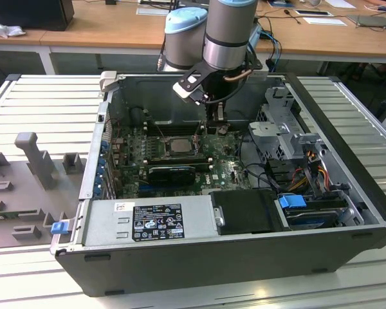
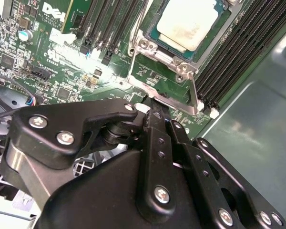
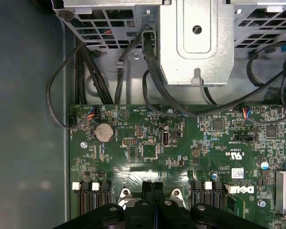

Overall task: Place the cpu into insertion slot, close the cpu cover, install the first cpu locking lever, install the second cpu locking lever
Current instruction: 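Close the cpu cover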

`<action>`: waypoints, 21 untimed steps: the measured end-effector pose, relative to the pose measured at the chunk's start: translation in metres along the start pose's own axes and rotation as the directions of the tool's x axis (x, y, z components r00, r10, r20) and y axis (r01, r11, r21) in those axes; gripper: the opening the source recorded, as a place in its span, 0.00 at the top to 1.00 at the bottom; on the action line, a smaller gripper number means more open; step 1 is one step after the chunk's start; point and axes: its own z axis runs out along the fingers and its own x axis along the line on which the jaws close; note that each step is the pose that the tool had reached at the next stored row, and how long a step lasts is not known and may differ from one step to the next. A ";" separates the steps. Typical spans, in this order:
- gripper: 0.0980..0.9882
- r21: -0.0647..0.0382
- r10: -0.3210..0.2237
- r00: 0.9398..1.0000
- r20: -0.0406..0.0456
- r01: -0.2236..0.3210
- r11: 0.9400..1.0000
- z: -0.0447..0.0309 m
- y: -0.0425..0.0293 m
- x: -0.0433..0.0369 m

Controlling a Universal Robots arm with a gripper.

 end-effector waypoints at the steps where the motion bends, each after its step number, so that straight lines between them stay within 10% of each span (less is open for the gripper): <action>1: 0.99 0.000 0.000 1.000 0.000 0.000 1.000 0.0000 -0.0003 0.0000; 21: 0.99 0.000 0.000 1.000 0.000 0.000 1.000 0.0000 -0.0074 -0.0001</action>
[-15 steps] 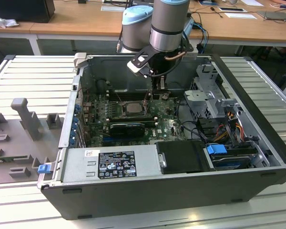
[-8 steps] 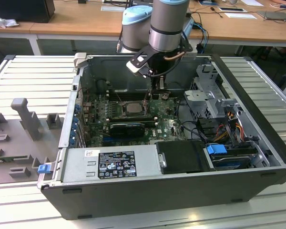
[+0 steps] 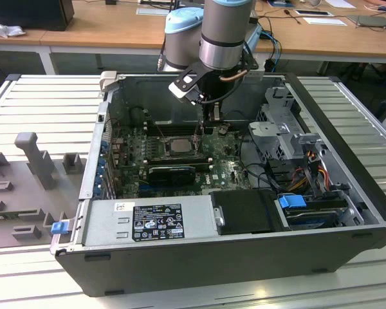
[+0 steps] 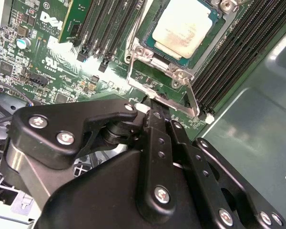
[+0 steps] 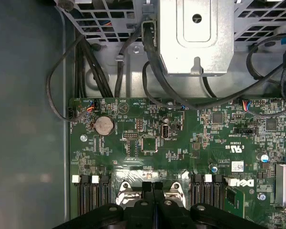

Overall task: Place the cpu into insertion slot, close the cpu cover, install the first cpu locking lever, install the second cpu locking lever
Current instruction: 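Close the cpu cover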

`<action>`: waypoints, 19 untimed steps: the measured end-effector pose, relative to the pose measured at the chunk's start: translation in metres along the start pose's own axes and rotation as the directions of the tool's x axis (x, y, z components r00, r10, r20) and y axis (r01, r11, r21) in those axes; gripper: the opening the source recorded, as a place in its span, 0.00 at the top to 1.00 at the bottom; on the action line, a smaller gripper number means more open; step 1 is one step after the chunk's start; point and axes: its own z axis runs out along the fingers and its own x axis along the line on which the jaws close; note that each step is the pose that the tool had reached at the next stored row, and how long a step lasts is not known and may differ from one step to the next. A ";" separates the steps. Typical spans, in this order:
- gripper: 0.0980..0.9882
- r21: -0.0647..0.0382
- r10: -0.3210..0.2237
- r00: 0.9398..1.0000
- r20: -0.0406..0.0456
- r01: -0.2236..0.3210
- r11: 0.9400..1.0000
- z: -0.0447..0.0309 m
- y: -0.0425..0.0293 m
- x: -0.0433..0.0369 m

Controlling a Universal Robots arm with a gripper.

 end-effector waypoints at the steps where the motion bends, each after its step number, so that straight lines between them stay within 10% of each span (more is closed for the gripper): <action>1: 0.99 0.000 0.000 1.000 0.000 0.000 1.000 0.0000 -0.0005 0.0000; 19: 0.99 0.000 0.000 1.000 0.000 0.000 1.000 0.0050 -0.0262 -0.0004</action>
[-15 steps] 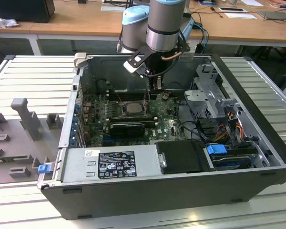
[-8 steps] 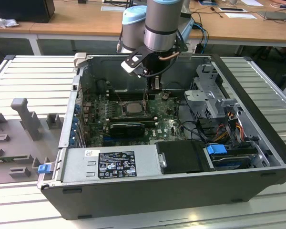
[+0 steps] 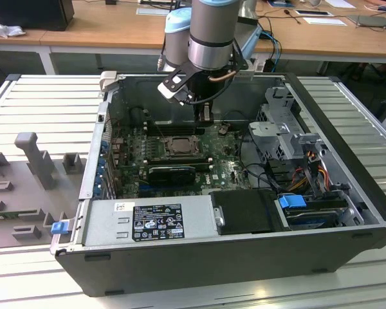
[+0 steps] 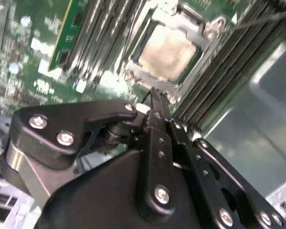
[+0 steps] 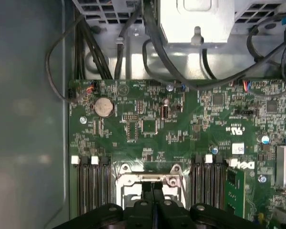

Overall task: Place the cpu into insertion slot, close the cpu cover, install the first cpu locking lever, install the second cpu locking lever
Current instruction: 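Close the cpu cover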

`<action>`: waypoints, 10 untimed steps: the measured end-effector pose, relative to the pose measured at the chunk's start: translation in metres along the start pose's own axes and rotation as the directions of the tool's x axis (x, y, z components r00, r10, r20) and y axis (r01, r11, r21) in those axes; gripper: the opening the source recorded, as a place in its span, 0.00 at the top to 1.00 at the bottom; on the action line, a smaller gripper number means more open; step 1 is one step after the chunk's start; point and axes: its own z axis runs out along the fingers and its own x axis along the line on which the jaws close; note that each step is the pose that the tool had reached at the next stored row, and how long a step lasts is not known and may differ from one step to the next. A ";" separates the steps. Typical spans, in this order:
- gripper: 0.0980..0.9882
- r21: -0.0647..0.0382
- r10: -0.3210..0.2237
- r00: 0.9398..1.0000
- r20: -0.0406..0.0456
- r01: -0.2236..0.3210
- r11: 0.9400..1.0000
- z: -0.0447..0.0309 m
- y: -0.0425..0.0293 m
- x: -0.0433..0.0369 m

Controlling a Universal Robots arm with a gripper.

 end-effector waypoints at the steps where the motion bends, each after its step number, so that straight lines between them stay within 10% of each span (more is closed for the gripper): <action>1: 0.99 0.000 0.000 1.000 0.000 0.000 1.000 0.0031 -0.0036 -0.0002; 10: 0.99 0.000 0.000 1.000 -0.002 0.000 1.000 0.0115 -0.0152 -0.0007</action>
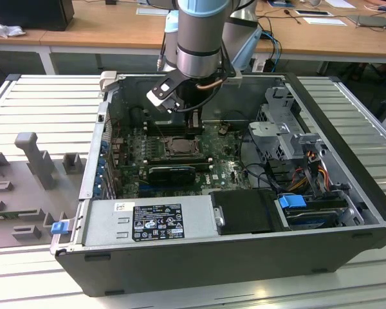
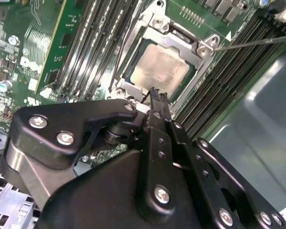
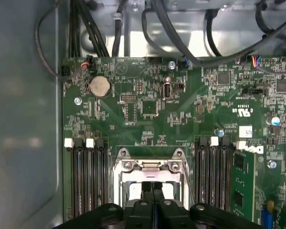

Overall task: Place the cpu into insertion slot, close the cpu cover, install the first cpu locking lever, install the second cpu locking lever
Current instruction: 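Close the cpu cover, then install the first cpu locking lever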

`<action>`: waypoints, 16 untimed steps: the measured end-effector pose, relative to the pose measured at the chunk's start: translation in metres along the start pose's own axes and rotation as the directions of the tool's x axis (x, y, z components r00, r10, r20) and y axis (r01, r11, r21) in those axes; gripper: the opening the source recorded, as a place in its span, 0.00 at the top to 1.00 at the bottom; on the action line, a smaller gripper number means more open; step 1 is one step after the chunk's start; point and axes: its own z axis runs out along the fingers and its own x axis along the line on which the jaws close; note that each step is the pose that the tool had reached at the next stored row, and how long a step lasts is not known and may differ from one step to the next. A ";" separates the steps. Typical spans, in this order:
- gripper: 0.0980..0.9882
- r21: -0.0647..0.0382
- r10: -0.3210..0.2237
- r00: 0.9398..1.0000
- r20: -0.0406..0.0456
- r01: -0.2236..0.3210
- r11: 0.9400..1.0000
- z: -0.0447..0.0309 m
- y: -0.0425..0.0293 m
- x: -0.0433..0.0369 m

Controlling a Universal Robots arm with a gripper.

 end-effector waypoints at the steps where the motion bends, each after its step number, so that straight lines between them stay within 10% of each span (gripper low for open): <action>1: 0.99 0.000 0.000 1.000 0.000 0.000 1.000 0.0000 -0.0012 0.0000; 16: 0.99 0.000 0.000 1.000 0.000 0.000 1.000 -0.0014 -0.0159 -0.0002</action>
